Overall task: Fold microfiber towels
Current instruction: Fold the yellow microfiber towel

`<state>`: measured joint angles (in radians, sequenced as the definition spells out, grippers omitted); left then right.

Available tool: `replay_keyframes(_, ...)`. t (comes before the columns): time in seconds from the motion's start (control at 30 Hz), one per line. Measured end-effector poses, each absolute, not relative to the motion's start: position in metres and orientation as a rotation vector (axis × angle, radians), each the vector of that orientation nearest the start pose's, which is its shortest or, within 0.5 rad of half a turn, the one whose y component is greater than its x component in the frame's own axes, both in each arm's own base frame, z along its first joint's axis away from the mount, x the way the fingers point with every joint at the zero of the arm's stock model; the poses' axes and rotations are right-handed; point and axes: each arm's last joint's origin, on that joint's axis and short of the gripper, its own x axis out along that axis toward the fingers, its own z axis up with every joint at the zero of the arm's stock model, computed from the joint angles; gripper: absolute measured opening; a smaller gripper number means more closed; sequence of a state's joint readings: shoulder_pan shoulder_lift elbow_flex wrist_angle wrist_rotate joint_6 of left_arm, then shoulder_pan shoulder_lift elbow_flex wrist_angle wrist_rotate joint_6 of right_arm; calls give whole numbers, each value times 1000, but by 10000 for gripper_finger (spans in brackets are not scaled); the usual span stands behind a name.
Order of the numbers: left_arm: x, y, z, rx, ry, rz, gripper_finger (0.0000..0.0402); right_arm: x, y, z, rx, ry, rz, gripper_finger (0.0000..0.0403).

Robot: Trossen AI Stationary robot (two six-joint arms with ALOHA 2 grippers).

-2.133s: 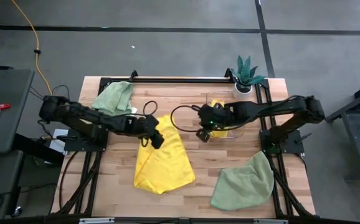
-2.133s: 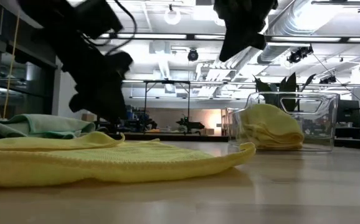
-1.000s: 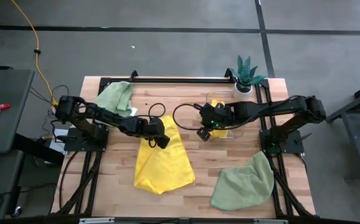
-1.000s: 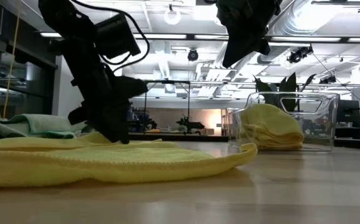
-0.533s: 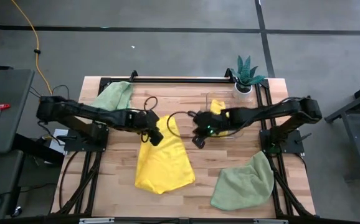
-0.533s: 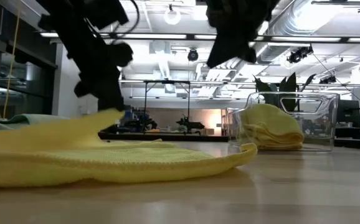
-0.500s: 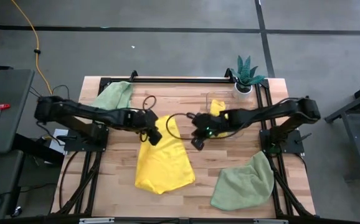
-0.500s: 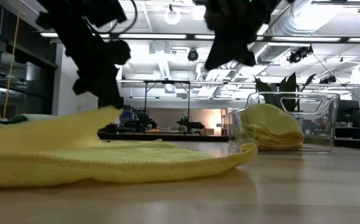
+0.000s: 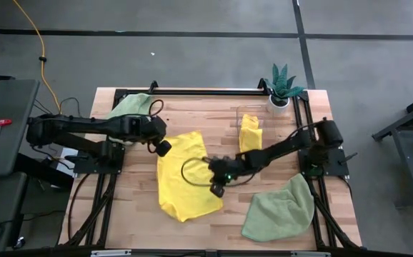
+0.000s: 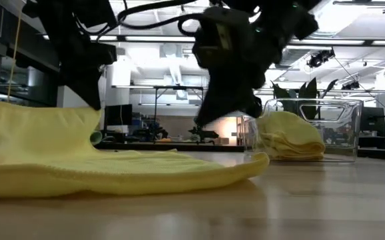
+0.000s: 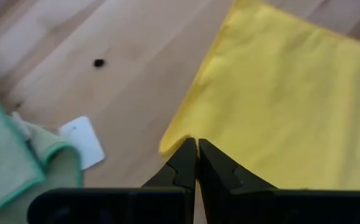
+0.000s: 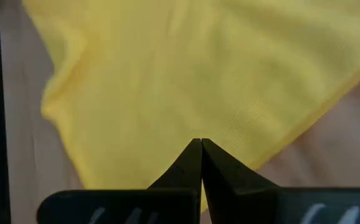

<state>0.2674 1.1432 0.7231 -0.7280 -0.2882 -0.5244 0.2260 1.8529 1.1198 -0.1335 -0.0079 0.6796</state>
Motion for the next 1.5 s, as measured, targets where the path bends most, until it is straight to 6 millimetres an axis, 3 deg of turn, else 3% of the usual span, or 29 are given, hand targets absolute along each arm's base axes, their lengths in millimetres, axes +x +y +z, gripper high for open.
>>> replay_keyframes(0.37, 188, 67, 201, -399, 1066, 835, 0, 359, 133, 122, 609, 1016, -145, 0)
replay_keyframes(0.9, 197, 73, 201, -313, 1028, 774, 0, 332, 181, 120, 887, 999, -399, 0)
replay_keyframes(1.1, 195, 76, 201, -305, 1043, 780, 2, 325, 192, 119, 910, 962, -440, 0)
replay_keyframes(1.3, 195, 76, 200, -290, 1053, 769, 34, 326, 191, 119, 919, 951, -434, 0)
replay_keyframes(1.5, 192, 75, 199, -237, 1108, 746, 102, 328, 191, 119, 926, 943, -424, 0)
